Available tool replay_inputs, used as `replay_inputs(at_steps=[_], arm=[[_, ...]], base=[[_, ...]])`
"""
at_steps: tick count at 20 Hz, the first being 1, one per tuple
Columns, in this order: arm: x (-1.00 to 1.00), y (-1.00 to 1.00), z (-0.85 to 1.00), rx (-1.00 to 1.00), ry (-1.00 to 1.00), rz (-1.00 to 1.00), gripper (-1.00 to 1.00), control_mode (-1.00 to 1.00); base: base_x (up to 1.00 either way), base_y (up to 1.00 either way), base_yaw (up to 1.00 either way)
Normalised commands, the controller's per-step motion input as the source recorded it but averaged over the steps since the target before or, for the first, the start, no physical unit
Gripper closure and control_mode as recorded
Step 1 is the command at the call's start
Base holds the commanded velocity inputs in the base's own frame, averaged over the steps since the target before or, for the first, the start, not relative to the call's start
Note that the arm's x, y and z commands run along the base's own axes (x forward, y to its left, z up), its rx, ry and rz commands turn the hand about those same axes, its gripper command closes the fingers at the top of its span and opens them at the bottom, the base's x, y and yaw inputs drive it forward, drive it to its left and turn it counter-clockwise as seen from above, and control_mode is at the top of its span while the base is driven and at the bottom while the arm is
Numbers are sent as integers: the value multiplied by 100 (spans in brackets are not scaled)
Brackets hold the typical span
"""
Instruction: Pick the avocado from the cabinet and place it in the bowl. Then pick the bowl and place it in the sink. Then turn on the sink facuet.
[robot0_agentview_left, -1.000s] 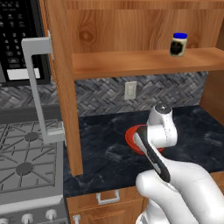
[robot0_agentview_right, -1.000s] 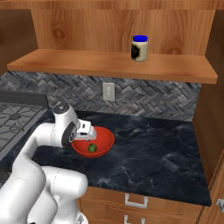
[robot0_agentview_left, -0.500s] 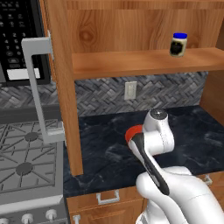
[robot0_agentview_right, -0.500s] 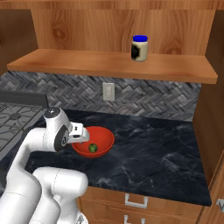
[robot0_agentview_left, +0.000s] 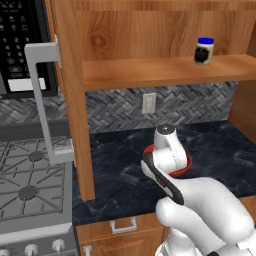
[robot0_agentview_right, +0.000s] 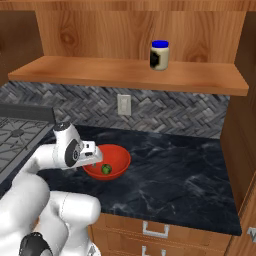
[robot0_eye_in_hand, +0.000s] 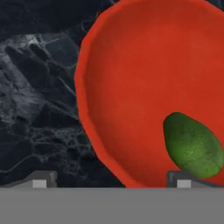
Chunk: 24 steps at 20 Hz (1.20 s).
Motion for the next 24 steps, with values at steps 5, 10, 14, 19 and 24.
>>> replay_inputs(at_steps=[5,10,14,19,24], arm=[[29,0,-56,-7,14,5,-100,-100],[23,-7,-45,-2,7,5,-100,-100],[15,-17,-28,0,0,3,-100,-100],[0,-24,-17,0,0,1,100,-100],[-20,-8,-5,0,0,0,100,-100]], base=[[0,0,0],[0,0,0],[0,0,0],[0,0,0],[0,0,0]])
